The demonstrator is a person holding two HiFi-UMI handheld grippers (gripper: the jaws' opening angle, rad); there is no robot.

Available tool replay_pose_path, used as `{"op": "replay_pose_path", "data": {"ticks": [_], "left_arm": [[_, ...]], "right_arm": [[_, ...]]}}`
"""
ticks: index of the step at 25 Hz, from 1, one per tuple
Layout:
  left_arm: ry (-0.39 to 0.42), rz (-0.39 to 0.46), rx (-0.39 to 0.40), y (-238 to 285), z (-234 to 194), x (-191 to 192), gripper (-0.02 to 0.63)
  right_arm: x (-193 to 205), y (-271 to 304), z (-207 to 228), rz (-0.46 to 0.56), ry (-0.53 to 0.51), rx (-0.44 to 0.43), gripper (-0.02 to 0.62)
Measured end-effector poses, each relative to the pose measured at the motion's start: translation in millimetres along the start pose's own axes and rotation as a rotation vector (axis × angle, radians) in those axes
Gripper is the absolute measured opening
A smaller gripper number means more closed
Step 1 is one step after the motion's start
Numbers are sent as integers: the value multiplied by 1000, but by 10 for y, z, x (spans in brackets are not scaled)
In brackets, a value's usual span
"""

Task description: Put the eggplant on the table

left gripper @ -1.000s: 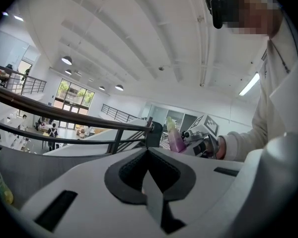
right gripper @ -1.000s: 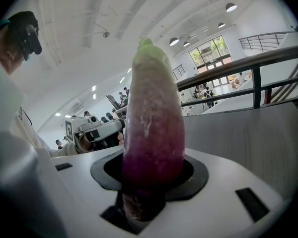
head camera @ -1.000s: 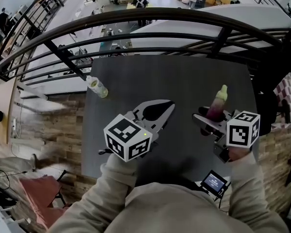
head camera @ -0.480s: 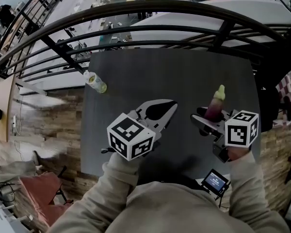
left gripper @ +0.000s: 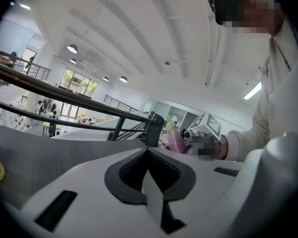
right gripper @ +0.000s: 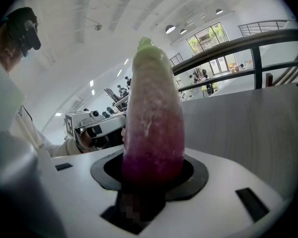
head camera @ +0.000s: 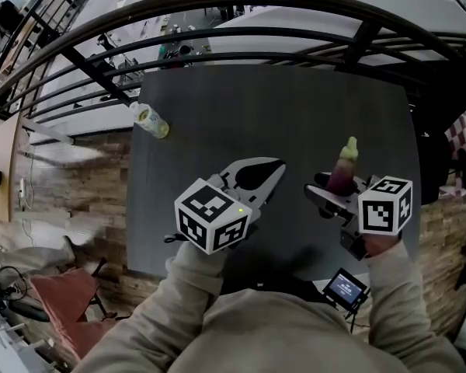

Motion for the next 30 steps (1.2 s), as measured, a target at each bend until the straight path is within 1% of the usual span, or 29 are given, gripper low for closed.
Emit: {"op": "replay_pose_path", "data": {"ticks": [16,21,25,30], "left_arm": [[-79,-64,-19,124,-119,495,6],[-119,-81,-44,123,-172,701,6],[-161,-101,-47,138,-185,839,6],[-180,-141,-54,127,-224,1059,6]], "right_arm": [[354,183,288,-64,86,-9,192],[582,282,423,-83,140,-4,192],[745,332,535,-109,173,1,192],[968,435,675,-133,221,12,192]]}}
Point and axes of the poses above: the fingertips, and each gripper's own axes: y forward along the fingers, z to its right, x out of its underside, the point moved 5 cm from there along -y, backward along the fingers, and after that the axes turned 13 degrees about -x, right-handed, at the moved point
